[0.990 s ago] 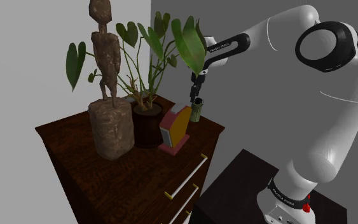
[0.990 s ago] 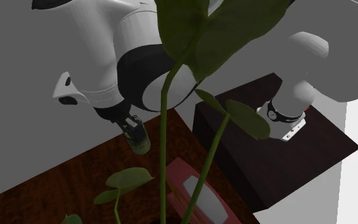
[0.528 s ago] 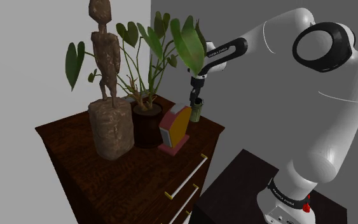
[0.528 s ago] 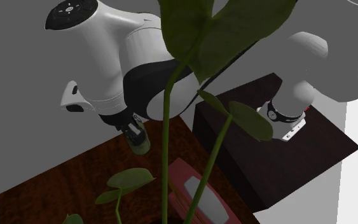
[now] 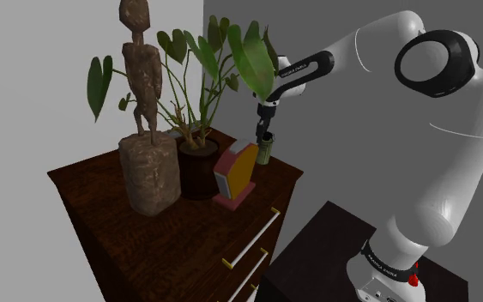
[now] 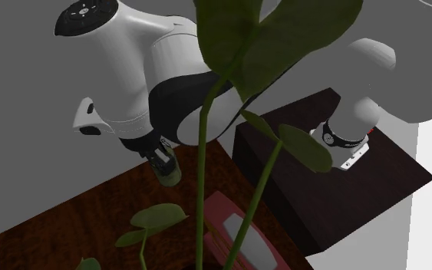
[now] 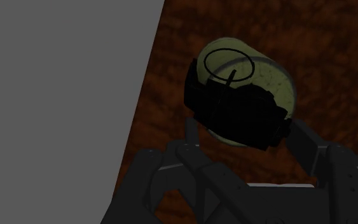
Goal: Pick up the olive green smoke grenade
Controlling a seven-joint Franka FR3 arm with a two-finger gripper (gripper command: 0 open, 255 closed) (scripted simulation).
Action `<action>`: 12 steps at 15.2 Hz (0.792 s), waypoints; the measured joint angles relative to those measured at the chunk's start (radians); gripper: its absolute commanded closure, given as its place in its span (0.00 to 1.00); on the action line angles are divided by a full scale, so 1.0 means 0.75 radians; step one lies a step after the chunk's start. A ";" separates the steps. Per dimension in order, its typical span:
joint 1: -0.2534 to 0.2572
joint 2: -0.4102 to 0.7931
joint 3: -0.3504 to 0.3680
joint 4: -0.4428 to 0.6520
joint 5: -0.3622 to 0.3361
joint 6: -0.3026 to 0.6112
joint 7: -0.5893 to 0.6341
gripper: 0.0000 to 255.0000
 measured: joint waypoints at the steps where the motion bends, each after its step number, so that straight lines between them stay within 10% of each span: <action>1: 0.000 -0.003 0.000 0.002 -0.001 -0.008 0.001 1.00; 12: 0.002 -0.067 -0.001 0.110 -0.011 -0.181 0.004 1.00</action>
